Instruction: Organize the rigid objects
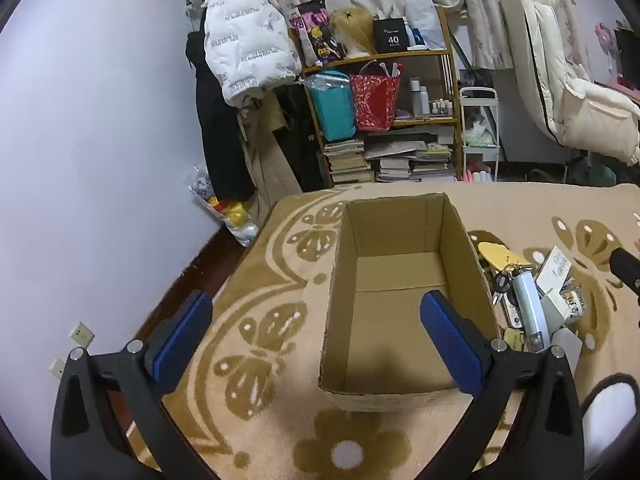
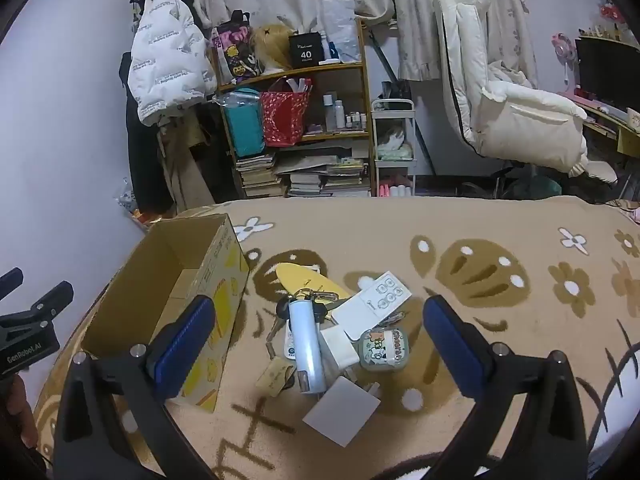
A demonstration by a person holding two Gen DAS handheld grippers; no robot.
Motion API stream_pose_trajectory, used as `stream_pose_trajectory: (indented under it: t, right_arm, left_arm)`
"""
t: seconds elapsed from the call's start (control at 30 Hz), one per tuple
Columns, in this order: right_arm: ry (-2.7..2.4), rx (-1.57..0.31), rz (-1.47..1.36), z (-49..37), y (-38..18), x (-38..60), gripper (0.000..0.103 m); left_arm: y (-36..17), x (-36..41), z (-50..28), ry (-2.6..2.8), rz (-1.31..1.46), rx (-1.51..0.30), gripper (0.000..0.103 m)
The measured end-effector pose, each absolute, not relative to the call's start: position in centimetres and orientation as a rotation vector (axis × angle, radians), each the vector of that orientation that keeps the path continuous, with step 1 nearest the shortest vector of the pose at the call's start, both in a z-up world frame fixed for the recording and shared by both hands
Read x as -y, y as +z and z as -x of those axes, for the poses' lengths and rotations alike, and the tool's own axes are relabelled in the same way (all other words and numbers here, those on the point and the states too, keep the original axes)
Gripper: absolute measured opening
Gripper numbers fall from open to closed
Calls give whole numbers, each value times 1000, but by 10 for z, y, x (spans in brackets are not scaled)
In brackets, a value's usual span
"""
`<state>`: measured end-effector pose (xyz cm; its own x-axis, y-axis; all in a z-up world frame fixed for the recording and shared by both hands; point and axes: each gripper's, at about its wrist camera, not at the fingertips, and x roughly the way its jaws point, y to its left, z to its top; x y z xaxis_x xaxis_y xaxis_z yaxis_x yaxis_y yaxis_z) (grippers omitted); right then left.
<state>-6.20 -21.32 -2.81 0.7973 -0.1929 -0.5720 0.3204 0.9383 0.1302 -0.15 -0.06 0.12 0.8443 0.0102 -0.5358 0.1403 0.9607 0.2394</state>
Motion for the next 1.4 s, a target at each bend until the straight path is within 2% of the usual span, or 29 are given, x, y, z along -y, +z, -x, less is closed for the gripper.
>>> stream_pose_trajectory:
  t: [1.4]
  right_arm:
    - [-309,-594,-225,61,-34,216,103]
  left_arm:
    - [-4,3,-5,-54,-325,-580,103]
